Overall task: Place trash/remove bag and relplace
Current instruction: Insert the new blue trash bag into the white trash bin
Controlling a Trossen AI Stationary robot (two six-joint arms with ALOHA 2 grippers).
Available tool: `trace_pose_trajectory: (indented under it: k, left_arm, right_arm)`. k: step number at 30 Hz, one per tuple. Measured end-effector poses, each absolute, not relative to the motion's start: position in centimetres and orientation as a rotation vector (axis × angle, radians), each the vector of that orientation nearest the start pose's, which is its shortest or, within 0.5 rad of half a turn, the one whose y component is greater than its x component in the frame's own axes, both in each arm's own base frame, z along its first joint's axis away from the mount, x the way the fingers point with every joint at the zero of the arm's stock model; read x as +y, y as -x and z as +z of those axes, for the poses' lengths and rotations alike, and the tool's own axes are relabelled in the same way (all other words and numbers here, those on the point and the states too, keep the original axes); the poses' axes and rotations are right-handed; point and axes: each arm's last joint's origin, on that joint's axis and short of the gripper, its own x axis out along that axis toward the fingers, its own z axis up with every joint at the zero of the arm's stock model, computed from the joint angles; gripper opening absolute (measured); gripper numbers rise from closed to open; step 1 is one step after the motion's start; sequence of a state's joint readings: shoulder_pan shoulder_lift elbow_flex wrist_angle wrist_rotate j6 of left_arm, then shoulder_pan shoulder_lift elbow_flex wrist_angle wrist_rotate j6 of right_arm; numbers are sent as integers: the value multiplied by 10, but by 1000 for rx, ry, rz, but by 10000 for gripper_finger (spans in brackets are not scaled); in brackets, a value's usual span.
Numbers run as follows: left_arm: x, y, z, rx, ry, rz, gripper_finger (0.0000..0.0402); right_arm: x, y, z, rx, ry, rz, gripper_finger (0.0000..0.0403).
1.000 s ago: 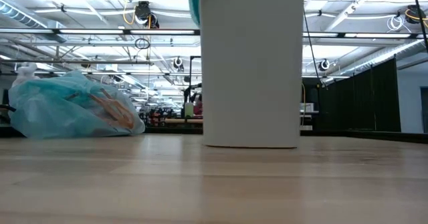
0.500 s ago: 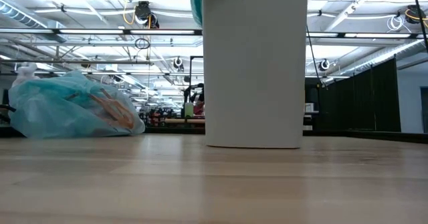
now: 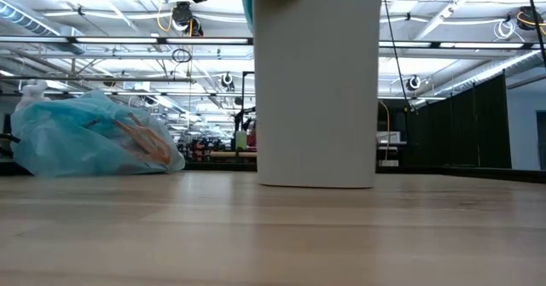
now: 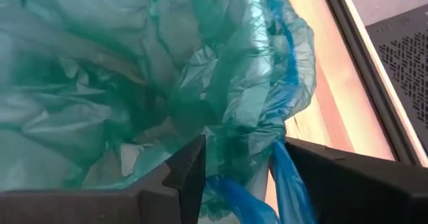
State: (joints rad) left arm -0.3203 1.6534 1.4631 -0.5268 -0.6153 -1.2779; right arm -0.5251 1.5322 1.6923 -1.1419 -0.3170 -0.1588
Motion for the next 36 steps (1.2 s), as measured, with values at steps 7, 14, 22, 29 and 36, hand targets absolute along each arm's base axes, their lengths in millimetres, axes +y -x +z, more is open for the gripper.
trace_pose_trajectory:
  k: [7, 14, 22, 29, 36]
  left_arm:
    - [-90, -331, 329, 398, 854, 679, 3]
    - [-90, -318, 332, 443, 836, 707, 3]
    - [-101, -313, 330, 471, 842, 685, 3]
    - [-110, -314, 333, 463, 876, 621, 3]
    - [-127, -315, 340, 423, 900, 512, 19]
  right_arm:
    - [-138, -259, 386, 911, -309, -96, 148]
    - [-137, -259, 386, 907, -331, -84, 148]
    - [-137, -259, 387, 895, -326, -82, 148]
    - [-137, -260, 387, 893, -322, -82, 148]
    - [-137, -259, 387, 900, -316, -78, 148]
